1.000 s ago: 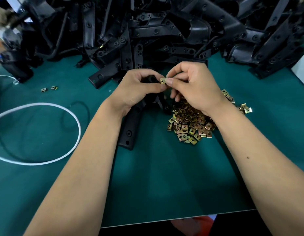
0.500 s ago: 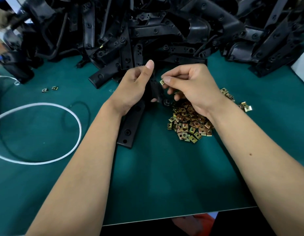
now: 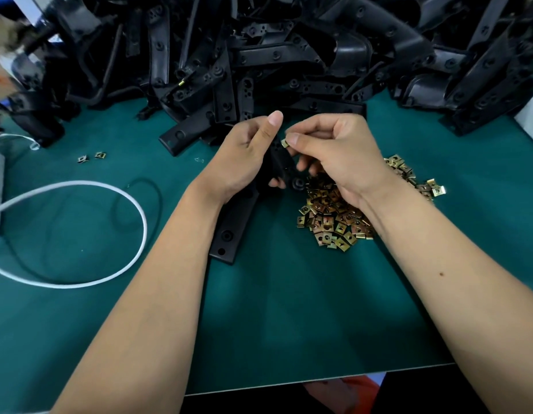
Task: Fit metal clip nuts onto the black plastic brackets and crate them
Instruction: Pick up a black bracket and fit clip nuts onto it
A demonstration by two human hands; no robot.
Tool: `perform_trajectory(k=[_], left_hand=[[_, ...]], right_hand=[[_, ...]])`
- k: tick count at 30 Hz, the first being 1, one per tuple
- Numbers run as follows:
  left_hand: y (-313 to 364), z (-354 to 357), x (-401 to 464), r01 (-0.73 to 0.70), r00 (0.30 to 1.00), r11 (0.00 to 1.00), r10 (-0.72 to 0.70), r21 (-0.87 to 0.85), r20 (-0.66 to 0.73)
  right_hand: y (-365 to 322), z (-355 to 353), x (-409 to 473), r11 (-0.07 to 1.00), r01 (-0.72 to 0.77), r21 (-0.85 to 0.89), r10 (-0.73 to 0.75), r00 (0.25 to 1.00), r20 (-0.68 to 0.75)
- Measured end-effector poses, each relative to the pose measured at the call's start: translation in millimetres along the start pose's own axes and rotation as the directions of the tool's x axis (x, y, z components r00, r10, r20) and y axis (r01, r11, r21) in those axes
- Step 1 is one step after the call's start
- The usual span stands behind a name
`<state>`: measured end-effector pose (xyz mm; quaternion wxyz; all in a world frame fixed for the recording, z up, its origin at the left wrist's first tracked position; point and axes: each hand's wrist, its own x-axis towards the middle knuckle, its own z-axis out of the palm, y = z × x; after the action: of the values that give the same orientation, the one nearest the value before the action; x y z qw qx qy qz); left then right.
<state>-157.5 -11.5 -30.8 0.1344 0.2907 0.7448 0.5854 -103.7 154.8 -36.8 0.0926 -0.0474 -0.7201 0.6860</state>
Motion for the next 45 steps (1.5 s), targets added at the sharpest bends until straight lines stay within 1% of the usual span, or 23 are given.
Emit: perform_trajectory(k=[6, 10, 12, 14, 17, 21, 24, 26, 30, 34, 37, 39, 41, 43, 45], left_hand=[[-2, 1, 1, -0.02, 1.0, 1.0, 0.02, -0.005, -0.024], [-3, 3, 4, -0.026, 1.0, 0.999, 0.026, 0.019, -0.009], [-3, 4, 5, -0.02, 1.0, 1.0, 0.02, 0.018, -0.006], [-4, 5, 6, 0.001, 1.0, 1.0, 0.0, 0.023, -0.026], [-5, 4, 8, 0.031, 0.997, 0.997, -0.026, 0.064, -0.072], [-3, 6, 9, 0.038, 0.995, 0.994, -0.028, 0.099, -0.098], [-2, 7, 7, 0.037, 0.996, 0.999, -0.033, 0.037, -0.085], [-2, 7, 6, 0.051, 0.994, 0.998, -0.048, 0.026, -0.103], [1, 6, 6, 0.074, 0.989, 0.995, -0.065, 0.066, -0.135], [1, 6, 7, 0.104, 0.99, 0.992, -0.096, 0.071, -0.104], [-3, 6, 9, 0.102, 0.992, 0.995, -0.1, 0.022, -0.074], [-4, 8, 7, 0.098, 0.994, 0.995, -0.098, 0.011, -0.058], [-3, 7, 8, 0.081, 0.994, 0.997, -0.081, -0.005, -0.078], [-4, 6, 8, 0.075, 0.992, 0.997, -0.075, -0.002, -0.104], [-3, 6, 7, 0.083, 0.993, 0.996, -0.084, -0.012, -0.088]], right_hand=[[-2, -1, 1, 0.998, -0.069, 0.004, 0.069, 0.998, -0.005], [-3, 1, 0, 0.996, -0.086, 0.008, 0.087, 0.995, -0.05], [-4, 3, 0, 0.994, -0.106, 0.024, 0.107, 0.993, -0.048], [-4, 6, -2, 0.993, -0.109, 0.041, 0.111, 0.993, -0.047], [-4, 9, -3, 0.994, -0.084, 0.063, 0.09, 0.991, -0.101], [-6, 8, -1, 0.979, -0.124, 0.164, 0.144, 0.982, -0.12], [-6, 7, 0, 0.966, -0.131, 0.223, 0.167, 0.974, -0.152], [-5, 7, 0, 0.968, -0.134, 0.213, 0.168, 0.974, -0.152], [-5, 8, 0, 0.975, -0.136, 0.177, 0.162, 0.976, -0.142], [-4, 9, -2, 0.985, -0.103, 0.136, 0.122, 0.983, -0.139], [-7, 8, -3, 0.993, -0.083, 0.085, 0.093, 0.989, -0.118], [-8, 10, -4, 0.983, -0.107, 0.152, 0.125, 0.986, -0.114], [-8, 12, -4, 0.962, -0.125, 0.244, 0.162, 0.977, -0.139], [-7, 13, -3, 0.957, -0.124, 0.263, 0.173, 0.97, -0.171], [-6, 12, -2, 0.96, -0.129, 0.248, 0.173, 0.971, -0.165]])
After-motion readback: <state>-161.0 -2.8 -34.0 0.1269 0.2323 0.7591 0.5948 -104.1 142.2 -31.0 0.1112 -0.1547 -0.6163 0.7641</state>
